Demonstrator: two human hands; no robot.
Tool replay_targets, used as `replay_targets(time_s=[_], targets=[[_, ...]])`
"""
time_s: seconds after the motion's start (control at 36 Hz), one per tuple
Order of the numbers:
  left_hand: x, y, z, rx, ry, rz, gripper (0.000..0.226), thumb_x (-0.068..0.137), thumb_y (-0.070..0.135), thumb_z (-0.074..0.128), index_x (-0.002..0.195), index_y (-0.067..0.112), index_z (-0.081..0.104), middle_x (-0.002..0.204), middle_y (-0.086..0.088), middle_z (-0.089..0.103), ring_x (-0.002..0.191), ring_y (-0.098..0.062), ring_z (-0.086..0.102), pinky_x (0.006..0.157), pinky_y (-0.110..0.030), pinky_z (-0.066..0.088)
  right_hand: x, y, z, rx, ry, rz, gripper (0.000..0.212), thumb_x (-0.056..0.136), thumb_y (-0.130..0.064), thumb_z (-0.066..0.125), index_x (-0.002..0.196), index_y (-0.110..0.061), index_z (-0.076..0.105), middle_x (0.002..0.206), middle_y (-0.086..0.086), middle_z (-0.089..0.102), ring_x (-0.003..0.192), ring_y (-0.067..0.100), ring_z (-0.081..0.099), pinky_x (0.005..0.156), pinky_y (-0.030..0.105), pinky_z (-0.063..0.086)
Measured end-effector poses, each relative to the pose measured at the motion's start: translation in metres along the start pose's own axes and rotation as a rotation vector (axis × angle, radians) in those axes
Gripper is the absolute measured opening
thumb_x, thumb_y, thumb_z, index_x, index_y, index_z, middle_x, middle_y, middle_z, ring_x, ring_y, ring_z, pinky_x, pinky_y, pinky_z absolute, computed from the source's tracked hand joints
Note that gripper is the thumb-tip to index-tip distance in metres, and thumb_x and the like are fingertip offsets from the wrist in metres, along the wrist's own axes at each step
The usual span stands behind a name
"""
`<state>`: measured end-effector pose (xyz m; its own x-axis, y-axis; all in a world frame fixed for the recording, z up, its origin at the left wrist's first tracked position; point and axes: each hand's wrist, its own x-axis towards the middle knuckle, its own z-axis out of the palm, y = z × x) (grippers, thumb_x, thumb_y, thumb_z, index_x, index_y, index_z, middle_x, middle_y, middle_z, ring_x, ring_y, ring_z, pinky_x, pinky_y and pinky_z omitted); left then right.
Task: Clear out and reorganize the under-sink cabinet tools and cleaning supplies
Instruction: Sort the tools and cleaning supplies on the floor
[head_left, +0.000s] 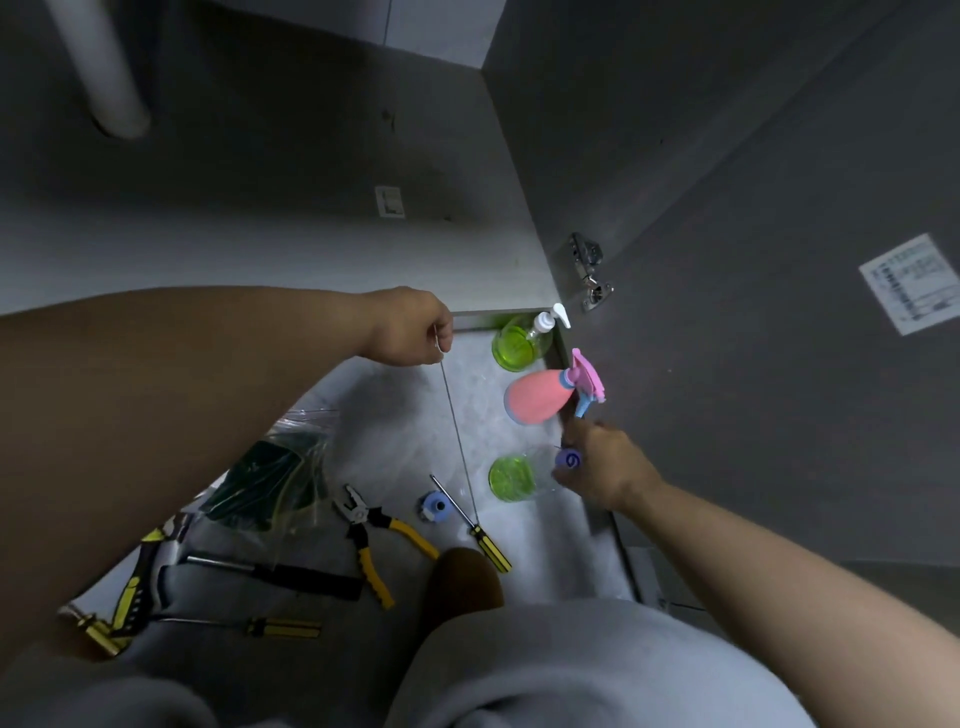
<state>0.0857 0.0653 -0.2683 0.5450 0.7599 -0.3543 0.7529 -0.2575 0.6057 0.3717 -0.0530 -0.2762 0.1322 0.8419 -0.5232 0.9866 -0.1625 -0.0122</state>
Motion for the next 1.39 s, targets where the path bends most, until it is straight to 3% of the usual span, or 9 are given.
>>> replay_targets(time_s=[0.19, 0.33, 0.42, 0.47, 0.81, 0.97, 1.11, 1.25, 1.39], targets=[[-0.011, -0.009, -0.004, 0.013, -0.013, -0.02, 0.021, 0.097, 0.024, 0.063, 0.117, 0.02, 0.07, 0.112, 0.004, 0.062, 0.108, -0.019, 0.06, 0.09, -0.024, 0.045, 0.004, -0.011, -0.002, 0.114, 0.103, -0.036, 0.024, 0.076, -0.02, 0.074, 0.096, -0.018, 0.063, 0.099, 0.01, 0.065, 0.085, 0.029, 0.062, 0.067, 0.028, 0.046], [-0.016, -0.026, -0.005, -0.001, -0.026, -0.049, 0.022, 0.098, 0.023, 0.062, 0.119, 0.02, 0.068, 0.116, 0.004, 0.062, 0.107, -0.017, 0.058, 0.089, -0.026, 0.044, 0.033, -0.03, -0.021, 0.206, 0.177, -0.073, 0.018, 0.077, -0.015, 0.076, 0.092, -0.017, 0.067, 0.101, 0.011, 0.07, 0.118, 0.031, 0.059, 0.089, 0.018, 0.042], [-0.019, -0.036, -0.003, 0.004, -0.037, -0.073, 0.022, 0.098, 0.023, 0.061, 0.119, 0.022, 0.068, 0.119, 0.003, 0.063, 0.109, -0.017, 0.059, 0.09, -0.027, 0.046, 0.055, -0.042, -0.031, 0.189, 0.202, -0.087, 0.017, 0.078, -0.018, 0.076, 0.093, -0.019, 0.068, 0.091, 0.007, 0.07, 0.098, 0.028, 0.065, 0.082, 0.024, 0.048], [-0.02, -0.044, -0.001, 0.015, -0.043, -0.088, 0.022, 0.098, 0.023, 0.061, 0.119, 0.021, 0.067, 0.12, 0.002, 0.063, 0.11, -0.018, 0.059, 0.091, -0.028, 0.046, 0.073, -0.049, -0.036, 0.171, 0.217, -0.085, 0.018, 0.079, -0.019, 0.074, 0.096, -0.02, 0.069, 0.095, 0.009, 0.07, 0.089, 0.027, 0.066, 0.074, 0.025, 0.048], [-0.025, -0.069, 0.009, 0.021, -0.073, -0.162, 0.023, 0.098, 0.019, 0.058, 0.119, 0.02, 0.068, 0.125, 0.0, 0.063, 0.113, -0.019, 0.059, 0.098, -0.033, 0.049, 0.149, -0.076, -0.06, 0.189, 0.374, -0.04, 0.023, 0.087, -0.018, 0.064, 0.109, -0.014, 0.071, 0.107, 0.018, 0.07, 0.102, 0.034, 0.066, 0.091, 0.034, 0.054], [-0.021, -0.067, 0.01, 0.03, -0.075, -0.159, 0.023, 0.098, 0.019, 0.058, 0.119, 0.02, 0.068, 0.125, 0.0, 0.063, 0.114, -0.019, 0.059, 0.099, -0.033, 0.048, 0.149, -0.08, -0.056, 0.201, 0.376, -0.059, 0.022, 0.089, -0.02, 0.061, 0.109, -0.014, 0.07, 0.108, 0.019, 0.068, 0.1, 0.034, 0.065, 0.087, 0.032, 0.052], [-0.023, -0.07, 0.011, 0.055, -0.103, -0.154, 0.022, 0.098, 0.02, 0.059, 0.118, 0.02, 0.068, 0.124, 0.0, 0.064, 0.113, -0.019, 0.059, 0.098, -0.033, 0.049, 0.135, -0.083, -0.051, 0.122, 0.322, -0.055, 0.043, 0.088, -0.024, 0.064, 0.129, -0.013, 0.053, 0.13, 0.019, 0.044, 0.1, 0.043, 0.061, 0.091, 0.038, 0.049], [-0.038, -0.078, 0.016, 0.137, -0.133, -0.156, 0.018, 0.095, 0.02, 0.06, 0.111, 0.022, 0.068, 0.119, 0.002, 0.067, 0.102, -0.013, 0.059, 0.095, -0.031, 0.049, 0.103, -0.101, -0.036, 0.107, 0.589, -0.232, 0.04, 0.085, -0.021, 0.061, 0.121, -0.014, 0.047, 0.124, 0.014, 0.04, 0.081, 0.037, 0.058, 0.068, 0.039, 0.048], [-0.073, -0.093, 0.021, 0.236, -0.233, -0.246, 0.038, 0.094, 0.03, 0.066, 0.13, 0.019, 0.059, 0.127, -0.005, 0.062, 0.107, -0.019, 0.058, 0.089, -0.028, 0.047, 0.069, -0.13, 0.019, 0.439, 0.257, -0.467, 0.022, 0.087, -0.014, 0.068, 0.107, -0.011, 0.061, 0.092, 0.008, 0.06, 0.077, 0.019, 0.053, 0.077, 0.038, 0.048]])
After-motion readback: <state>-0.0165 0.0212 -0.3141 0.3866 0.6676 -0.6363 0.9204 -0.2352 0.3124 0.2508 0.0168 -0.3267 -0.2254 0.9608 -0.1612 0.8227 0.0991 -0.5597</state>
